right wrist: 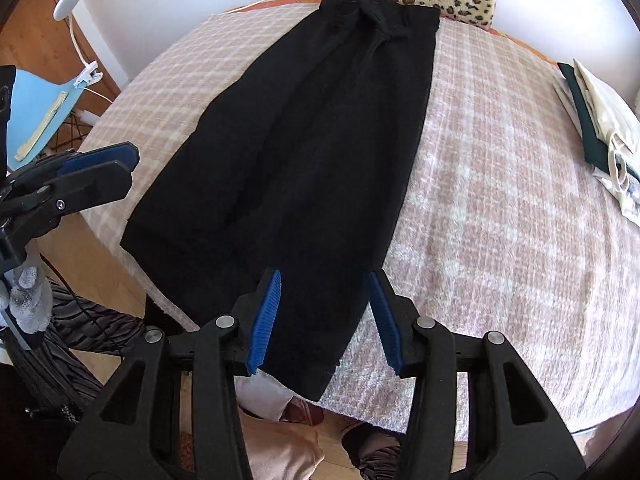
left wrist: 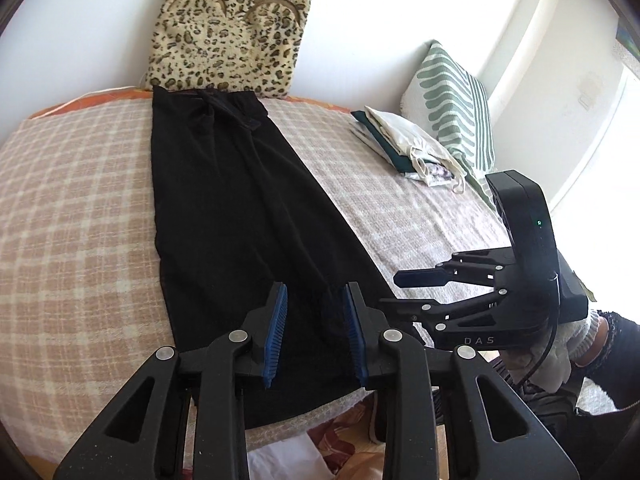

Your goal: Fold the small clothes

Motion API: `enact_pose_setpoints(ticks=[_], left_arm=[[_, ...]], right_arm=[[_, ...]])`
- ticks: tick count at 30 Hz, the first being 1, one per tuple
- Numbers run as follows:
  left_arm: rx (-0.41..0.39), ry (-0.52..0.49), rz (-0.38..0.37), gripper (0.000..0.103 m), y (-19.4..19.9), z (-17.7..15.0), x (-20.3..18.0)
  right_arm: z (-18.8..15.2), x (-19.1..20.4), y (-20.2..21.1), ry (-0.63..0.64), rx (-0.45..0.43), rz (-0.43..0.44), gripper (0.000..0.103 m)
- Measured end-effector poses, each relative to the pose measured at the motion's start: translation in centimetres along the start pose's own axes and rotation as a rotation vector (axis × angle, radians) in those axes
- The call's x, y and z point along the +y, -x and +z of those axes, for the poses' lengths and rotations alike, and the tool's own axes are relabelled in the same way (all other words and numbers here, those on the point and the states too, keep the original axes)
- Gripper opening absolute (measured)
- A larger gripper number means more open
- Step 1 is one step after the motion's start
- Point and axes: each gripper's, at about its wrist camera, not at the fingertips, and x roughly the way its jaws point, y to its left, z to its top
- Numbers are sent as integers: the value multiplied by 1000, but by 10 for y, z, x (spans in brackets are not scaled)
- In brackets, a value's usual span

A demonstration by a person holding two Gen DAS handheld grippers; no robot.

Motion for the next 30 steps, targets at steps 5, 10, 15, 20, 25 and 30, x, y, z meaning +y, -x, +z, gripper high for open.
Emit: enact_pose_setpoints(ticks=[5, 10, 15, 20, 25, 30], left_arm=[[124, -34, -58, 27, -36, -8, -20], [182, -36, -37, 27, -50, -17, -26], [164, -27, -22, 8, -46, -24, -21], [132, -28, 0, 5, -36, -28, -14], [133, -21, -20, 5, -23, -39, -10], [57, 35, -46, 6, 3, -27, 2]], right_arm=[[-8, -26, -2, -79, 10, 21, 49], [-16, -30, -6, -85, 23, 49, 49], [-19, -20, -8, -38, 22, 10, 43], [-18, -16, -8, -1, 26, -32, 10], [-19, -21, 2, 15, 2, -62, 10], [-3, -20, 17, -5, -94, -47, 27]])
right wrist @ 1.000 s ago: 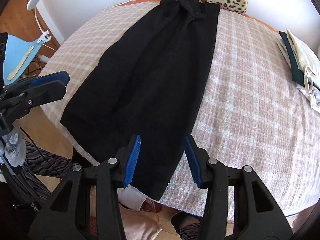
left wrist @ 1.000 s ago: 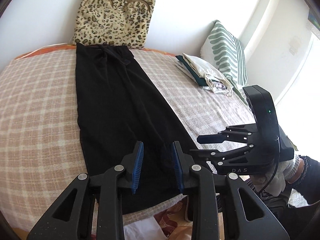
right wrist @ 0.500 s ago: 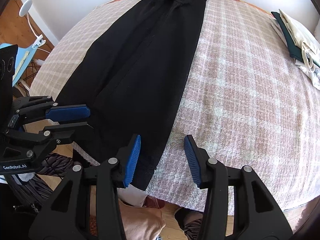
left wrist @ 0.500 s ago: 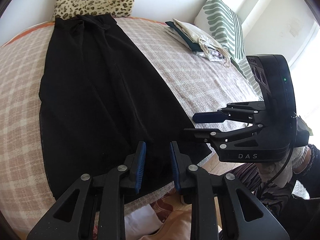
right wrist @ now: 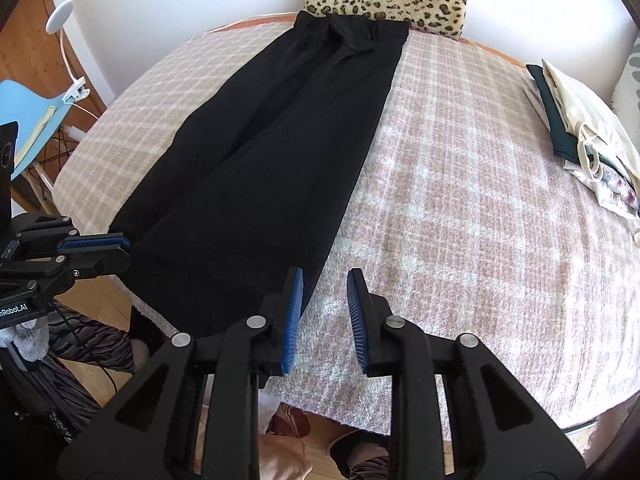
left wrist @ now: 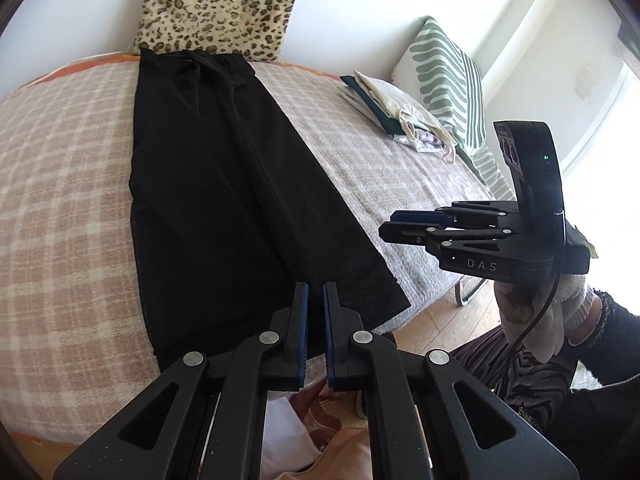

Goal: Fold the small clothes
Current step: 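Open both grippers and release the folded strip, then grasp the hem end of the folded strip with the left gripper, then grasp the hem end with the right gripper beside the left gripper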

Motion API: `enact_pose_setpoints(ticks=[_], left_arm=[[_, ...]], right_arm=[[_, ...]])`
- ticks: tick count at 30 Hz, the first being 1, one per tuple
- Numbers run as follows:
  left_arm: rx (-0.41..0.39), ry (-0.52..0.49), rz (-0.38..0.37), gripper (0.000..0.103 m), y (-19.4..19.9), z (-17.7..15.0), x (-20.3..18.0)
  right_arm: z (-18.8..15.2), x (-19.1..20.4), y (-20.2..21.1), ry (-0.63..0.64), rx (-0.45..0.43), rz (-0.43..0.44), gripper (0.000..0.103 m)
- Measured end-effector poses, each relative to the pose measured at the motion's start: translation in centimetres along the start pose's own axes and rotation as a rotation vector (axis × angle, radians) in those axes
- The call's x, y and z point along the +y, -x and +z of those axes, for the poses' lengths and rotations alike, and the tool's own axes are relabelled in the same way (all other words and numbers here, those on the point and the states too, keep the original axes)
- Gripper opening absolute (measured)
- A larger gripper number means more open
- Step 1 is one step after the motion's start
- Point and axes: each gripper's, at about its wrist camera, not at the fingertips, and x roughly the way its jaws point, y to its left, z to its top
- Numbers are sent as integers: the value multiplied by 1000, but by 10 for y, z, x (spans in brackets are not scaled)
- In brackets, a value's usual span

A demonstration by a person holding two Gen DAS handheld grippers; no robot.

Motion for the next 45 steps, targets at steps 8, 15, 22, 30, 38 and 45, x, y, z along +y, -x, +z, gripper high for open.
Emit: enact_pose_setpoints(ticks=[8, 15, 22, 30, 38, 45], left_arm=[[-16, -52, 33, 33, 10, 7, -5], [-104, -8, 134, 33, 40, 23, 36], [-6, 156, 89, 33, 33, -1, 76], [93, 215, 8, 31, 10, -28, 73], [39, 155, -15, 3, 20, -29, 59], [61, 194, 14, 2, 22, -41, 74]], right_arm=[[23, 41, -22, 126, 28, -5, 27], [-14, 50, -31, 247, 105, -3, 27], [-28, 21, -7, 97, 48, 61, 27], [-22, 40, -14, 113, 29, 24, 42], [-30, 3, -21, -39, 68, 48, 48], [-39, -10, -22, -130, 84, 161, 48]])
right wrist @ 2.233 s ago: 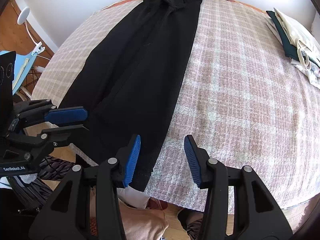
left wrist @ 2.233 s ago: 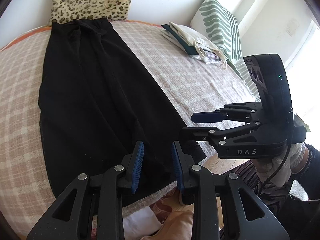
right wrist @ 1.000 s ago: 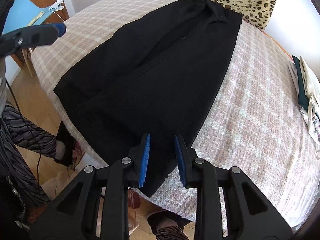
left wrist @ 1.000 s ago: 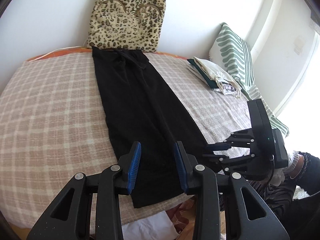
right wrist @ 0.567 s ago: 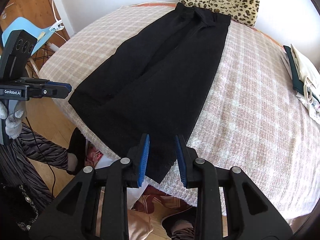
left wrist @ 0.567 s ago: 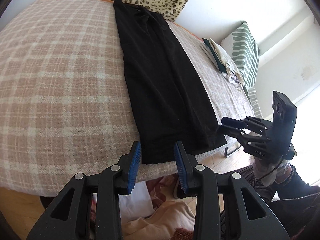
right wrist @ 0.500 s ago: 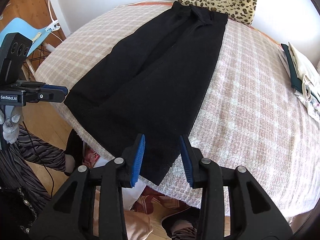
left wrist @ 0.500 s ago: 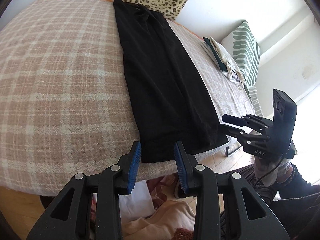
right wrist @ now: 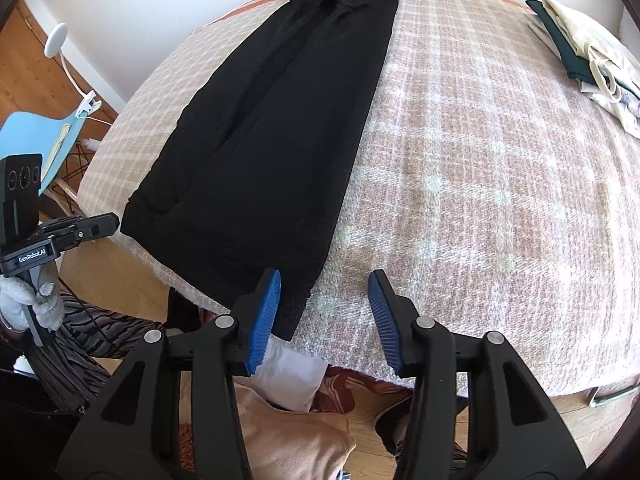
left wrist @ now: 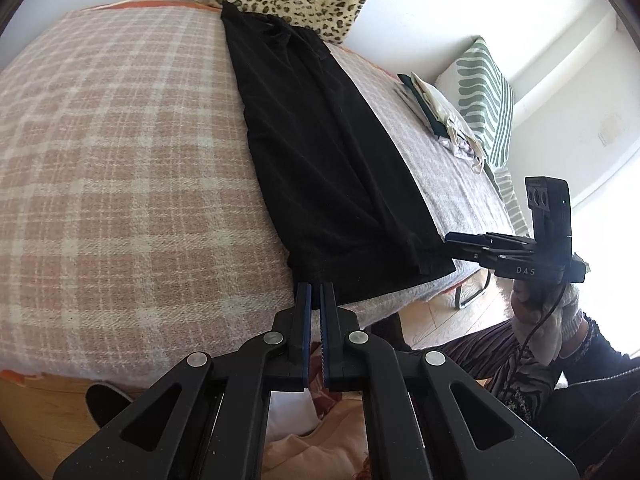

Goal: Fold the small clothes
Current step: 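Grasp the hem end with the right gripper beside the left gripper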

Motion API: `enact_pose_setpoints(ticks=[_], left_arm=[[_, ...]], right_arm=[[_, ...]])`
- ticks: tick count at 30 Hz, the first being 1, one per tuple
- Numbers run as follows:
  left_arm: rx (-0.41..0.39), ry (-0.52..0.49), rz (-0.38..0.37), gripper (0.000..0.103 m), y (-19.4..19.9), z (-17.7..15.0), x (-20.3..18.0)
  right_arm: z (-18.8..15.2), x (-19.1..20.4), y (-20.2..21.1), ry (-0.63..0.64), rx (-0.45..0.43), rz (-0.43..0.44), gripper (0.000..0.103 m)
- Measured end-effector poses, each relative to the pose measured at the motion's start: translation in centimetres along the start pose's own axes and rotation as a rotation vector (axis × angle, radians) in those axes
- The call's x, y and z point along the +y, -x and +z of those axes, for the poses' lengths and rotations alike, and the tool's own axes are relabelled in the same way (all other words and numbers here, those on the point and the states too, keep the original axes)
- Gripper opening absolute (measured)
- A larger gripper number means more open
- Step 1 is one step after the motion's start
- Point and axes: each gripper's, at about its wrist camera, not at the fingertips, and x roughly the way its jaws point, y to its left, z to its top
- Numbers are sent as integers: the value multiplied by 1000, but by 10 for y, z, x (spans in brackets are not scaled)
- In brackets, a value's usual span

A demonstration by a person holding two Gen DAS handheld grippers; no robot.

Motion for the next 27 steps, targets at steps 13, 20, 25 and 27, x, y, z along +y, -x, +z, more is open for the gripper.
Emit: enact_pose_setpoints(ticks=[13, 20, 25, 27], left_arm=[[78, 66, -62, 32, -22, 13, -3], [72, 22, -8, 5, -27, 11, -7], [30, 4, -18, 4, -16, 11, -9], [5, 8, -23, 4, -10, 14, -9]], right_arm=[[0, 1, -7, -13, 11, 119, 49], [-1, 0, -8, -5, -13, 96, 21], [0, -11, -12, -76, -5, 155, 10], [0, -17, -13, -131, -1, 205, 8]])
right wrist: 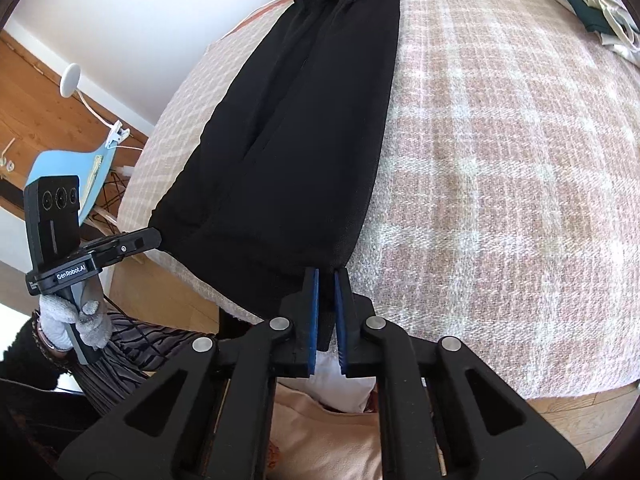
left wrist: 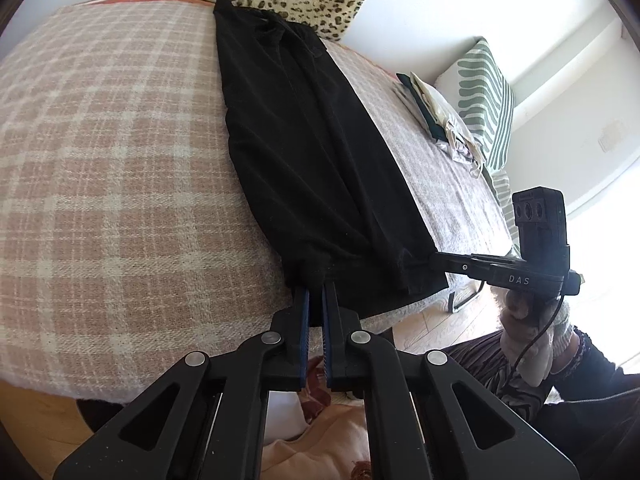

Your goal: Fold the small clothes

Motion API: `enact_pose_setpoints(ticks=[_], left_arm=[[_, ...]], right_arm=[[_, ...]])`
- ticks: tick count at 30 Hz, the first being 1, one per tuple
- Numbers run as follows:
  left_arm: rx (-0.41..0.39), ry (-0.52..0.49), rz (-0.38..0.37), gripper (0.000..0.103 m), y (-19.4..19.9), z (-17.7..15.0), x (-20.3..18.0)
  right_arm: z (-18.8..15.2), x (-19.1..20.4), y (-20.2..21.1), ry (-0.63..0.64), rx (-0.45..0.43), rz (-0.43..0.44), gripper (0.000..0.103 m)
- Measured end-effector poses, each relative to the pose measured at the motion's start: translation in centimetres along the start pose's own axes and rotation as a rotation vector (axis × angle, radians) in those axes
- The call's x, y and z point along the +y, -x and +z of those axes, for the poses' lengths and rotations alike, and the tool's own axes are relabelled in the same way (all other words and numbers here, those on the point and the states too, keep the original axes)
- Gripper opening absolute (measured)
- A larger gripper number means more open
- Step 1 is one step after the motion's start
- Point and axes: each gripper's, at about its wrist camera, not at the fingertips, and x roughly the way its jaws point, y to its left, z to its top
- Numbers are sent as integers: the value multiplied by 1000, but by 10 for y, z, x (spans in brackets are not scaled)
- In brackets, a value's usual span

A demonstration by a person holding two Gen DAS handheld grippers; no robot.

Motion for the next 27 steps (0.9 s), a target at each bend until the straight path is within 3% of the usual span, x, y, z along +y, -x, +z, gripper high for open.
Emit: enact_pose_setpoints(ticks=[6, 12, 17, 19, 21, 24, 27], left_arm=[[-18, 15, -13, 4, 5, 3, 7], [15, 33, -26, 4, -1, -1, 11], [34, 45, -44, 4, -4, -3, 12], [42, 46, -37, 9, -4, -4, 12], [73, 65, -19, 23, -7, -4, 14], [80, 89, -11, 23, -10, -4, 18], [78, 127, -54, 23, -10, -1, 22]], right_arm=[[2, -7, 4, -59, -20, 64, 6], [0, 2, -4, -20, 13, 31, 7], [-2, -8, -5, -76, 37, 91, 24], [-6, -9, -3, -76, 35, 97, 24], [-7, -8, -2, -72, 34, 101, 24], [-7, -8, -2, -67, 35, 106, 24], [-8, -7, 1, -42, 36, 96, 24]])
